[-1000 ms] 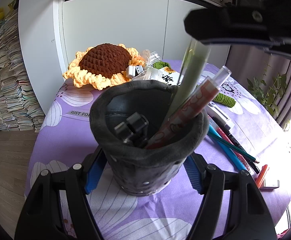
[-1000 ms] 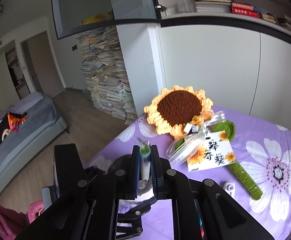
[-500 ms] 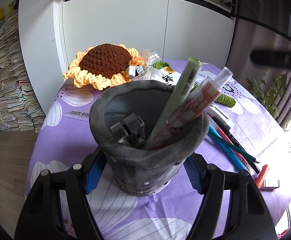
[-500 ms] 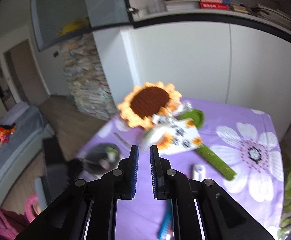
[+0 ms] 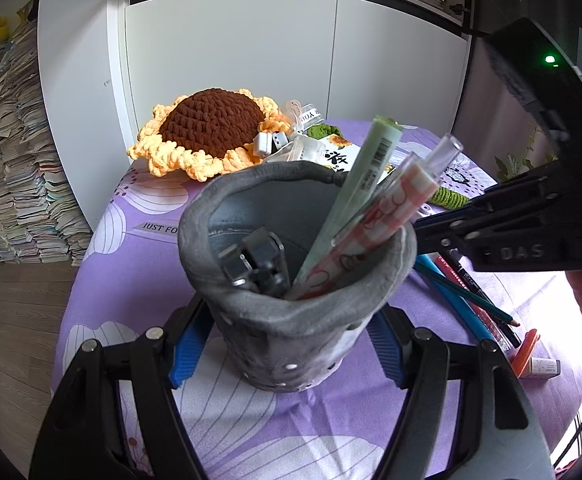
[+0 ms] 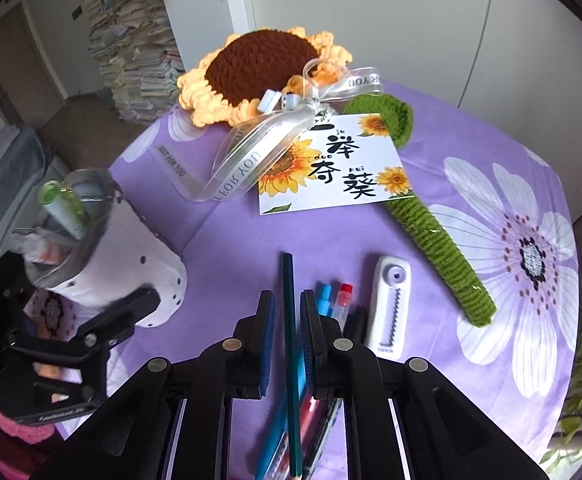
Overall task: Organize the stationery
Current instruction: 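Grasp the dark teal pencil with the right gripper and lift it, then insert the teal pencil into the gray cup with the right gripper, then grasp the blue pen on the tablecloth with the right gripper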
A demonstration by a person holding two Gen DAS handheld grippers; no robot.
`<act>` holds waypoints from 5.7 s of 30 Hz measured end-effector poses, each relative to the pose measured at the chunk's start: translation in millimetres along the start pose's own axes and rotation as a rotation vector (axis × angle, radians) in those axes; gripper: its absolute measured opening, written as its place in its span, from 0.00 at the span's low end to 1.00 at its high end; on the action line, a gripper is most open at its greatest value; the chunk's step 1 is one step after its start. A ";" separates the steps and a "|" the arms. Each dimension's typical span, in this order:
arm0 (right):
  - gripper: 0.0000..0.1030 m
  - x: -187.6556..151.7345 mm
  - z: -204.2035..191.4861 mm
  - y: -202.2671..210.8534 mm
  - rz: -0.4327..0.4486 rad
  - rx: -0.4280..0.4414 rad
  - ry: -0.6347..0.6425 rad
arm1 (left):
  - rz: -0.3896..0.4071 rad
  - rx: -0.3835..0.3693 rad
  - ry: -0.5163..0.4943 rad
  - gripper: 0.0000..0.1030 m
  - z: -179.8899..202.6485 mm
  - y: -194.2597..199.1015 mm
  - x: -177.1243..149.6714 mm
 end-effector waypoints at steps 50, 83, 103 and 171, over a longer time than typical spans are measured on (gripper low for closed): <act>0.07 31.6 -64.4 178.3 0.553 -0.006 0.108 | 0.118 0.009 -0.015 0.68 3.8 21.8 7.5; 0.08 38.2 -72.4 105.1 0.344 0.158 0.041 | 0.117 0.009 -0.015 0.68 3.8 21.7 7.6; 0.39 -7.0 7.3 46.5 0.171 -0.007 -0.127 | 0.117 0.008 -0.016 0.68 3.7 21.7 7.7; 0.14 7.5 -24.2 120.3 0.382 0.006 -0.084 | 0.110 0.004 -0.015 0.68 4.9 20.8 6.7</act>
Point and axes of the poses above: each gripper's, at about its wrist camera, not at the fingertips, and y roughly against the way its jaws point, z to its right, x to its top, the point moved 8 cm from there along -y, roughly the way its jaws point, and after that the axes turned 3 degrees about -z, right-handed, at the moved point
